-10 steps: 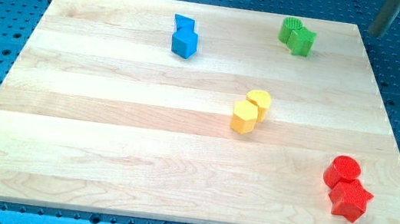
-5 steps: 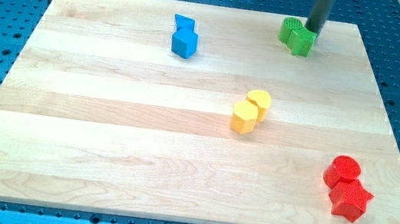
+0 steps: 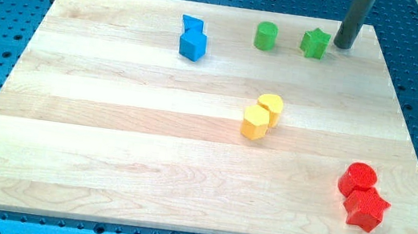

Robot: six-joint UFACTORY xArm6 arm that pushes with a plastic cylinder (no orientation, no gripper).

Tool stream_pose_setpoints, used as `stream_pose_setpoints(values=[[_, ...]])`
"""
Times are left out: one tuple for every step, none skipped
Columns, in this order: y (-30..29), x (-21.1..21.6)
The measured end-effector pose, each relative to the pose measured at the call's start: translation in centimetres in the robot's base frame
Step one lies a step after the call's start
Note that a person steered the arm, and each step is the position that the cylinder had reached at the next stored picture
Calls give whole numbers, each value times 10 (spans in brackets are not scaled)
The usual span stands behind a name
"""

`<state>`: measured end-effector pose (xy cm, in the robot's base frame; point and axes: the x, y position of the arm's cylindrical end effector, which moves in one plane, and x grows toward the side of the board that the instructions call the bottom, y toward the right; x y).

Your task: Push the green blocks to the right of the blue blocks

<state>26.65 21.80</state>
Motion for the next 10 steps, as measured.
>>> stream_pose_setpoints(values=[[-83,37],[-83,54],[-60,48],[-87,48],[-96,48],[-96,48],[-100,52],[-79,50],[-70,36],[-77,25]])
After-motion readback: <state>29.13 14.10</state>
